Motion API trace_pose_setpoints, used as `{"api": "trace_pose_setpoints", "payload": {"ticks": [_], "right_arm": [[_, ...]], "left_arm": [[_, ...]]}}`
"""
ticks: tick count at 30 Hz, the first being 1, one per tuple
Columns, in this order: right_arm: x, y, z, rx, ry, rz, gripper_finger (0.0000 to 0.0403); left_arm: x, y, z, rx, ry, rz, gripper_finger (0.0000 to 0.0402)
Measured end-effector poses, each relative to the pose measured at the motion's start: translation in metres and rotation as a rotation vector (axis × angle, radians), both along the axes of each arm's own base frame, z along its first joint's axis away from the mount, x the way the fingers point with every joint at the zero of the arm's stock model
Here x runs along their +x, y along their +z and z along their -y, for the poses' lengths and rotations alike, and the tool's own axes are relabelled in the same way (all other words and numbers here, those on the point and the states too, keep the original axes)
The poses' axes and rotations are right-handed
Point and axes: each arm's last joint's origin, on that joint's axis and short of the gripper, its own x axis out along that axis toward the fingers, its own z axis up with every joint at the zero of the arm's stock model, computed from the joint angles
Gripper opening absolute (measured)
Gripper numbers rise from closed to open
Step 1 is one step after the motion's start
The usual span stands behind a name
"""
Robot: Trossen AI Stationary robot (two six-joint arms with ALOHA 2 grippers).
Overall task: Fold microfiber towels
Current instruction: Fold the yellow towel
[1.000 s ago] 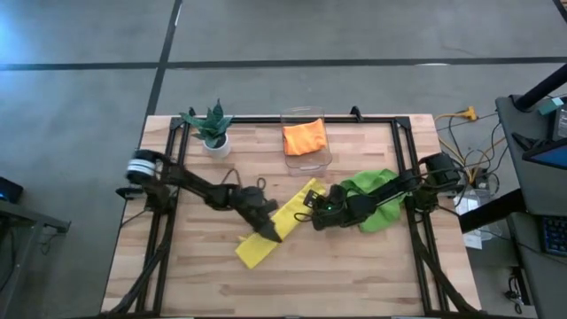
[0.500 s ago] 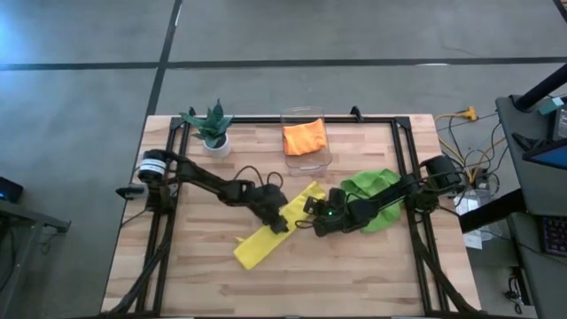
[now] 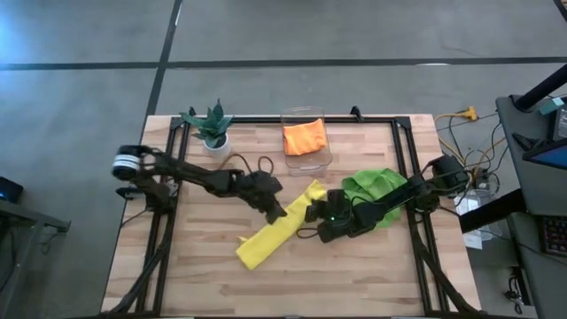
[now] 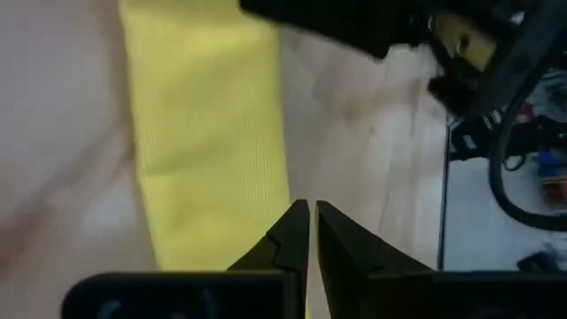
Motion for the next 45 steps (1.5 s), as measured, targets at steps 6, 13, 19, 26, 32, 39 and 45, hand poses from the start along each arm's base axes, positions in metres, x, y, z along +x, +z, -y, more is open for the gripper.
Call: {"api": "trace_pose_setpoints", "payload": {"ticks": [6,13,19,26,32,39,45], "right_arm": [[0.014,0.024,-0.017,-0.159,0.145,-0.049,0.0009],[0.047,0.075,-0.032,-0.347,0.322,-0.085,0.0009],[0.065,0.095,-0.042,-0.407,0.396,-0.091,0.0009],[0.097,0.062,-0.067,-0.379,0.491,-0.145,0.0009],[0.128,0.046,-0.1,-0.361,0.574,-0.144,0.0009],[0.134,0.04,-0.137,-0.358,0.65,-0.17,0.0009],[0.129,0.039,-0.147,-0.35,0.671,-0.169,0.0009]], "left_arm": [[-0.042,0.058,-0.007,0.144,0.063,0.047,0.0008],[-0.096,0.09,-0.008,0.181,0.121,0.112,0.0008],[-0.132,0.084,-0.008,0.146,0.198,0.124,0.0008],[-0.154,0.067,-0.006,0.078,0.226,0.131,0.0008],[-0.163,0.064,-0.002,0.049,0.211,0.147,0.0008],[-0.168,0.058,0.0,0.036,0.182,0.141,0.0008],[-0.166,0.054,0.002,0.038,0.162,0.125,0.0008]]}}
